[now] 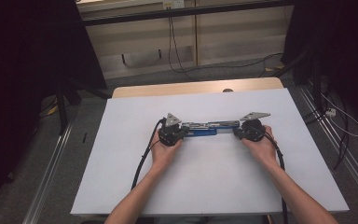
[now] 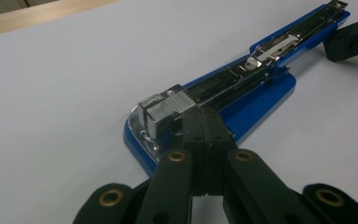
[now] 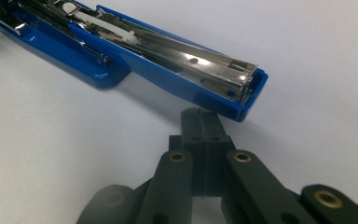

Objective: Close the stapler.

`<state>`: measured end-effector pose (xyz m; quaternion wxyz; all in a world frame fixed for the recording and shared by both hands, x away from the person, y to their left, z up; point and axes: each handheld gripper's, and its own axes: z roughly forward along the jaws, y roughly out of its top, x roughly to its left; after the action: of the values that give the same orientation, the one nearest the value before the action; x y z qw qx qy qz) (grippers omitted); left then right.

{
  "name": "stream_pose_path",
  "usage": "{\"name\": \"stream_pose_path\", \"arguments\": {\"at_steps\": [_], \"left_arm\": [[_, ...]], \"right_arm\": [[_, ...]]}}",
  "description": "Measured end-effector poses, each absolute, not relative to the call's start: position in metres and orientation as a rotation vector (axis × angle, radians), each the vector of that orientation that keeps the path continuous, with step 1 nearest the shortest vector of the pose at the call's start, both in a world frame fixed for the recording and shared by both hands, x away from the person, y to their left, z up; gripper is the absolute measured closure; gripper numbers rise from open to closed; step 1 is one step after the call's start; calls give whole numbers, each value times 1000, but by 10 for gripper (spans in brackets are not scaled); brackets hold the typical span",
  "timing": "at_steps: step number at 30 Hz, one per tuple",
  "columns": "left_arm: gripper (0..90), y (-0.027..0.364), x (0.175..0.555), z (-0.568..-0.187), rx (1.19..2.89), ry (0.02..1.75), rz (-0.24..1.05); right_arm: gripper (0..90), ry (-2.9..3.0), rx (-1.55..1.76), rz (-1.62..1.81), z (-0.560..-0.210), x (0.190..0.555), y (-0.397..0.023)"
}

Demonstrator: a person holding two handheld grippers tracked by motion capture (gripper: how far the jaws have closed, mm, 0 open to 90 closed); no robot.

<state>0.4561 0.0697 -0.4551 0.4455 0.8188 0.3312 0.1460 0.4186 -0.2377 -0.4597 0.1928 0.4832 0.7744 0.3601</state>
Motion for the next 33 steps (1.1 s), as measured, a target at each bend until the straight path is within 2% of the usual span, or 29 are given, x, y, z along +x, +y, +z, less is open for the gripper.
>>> {"name": "stream_pose_path", "arguments": {"at_steps": [33], "left_arm": [[900, 70, 457, -455, 2027, 822, 361]], "right_arm": [[900, 2155, 1334, 1021, -460, 423, -234]]}}
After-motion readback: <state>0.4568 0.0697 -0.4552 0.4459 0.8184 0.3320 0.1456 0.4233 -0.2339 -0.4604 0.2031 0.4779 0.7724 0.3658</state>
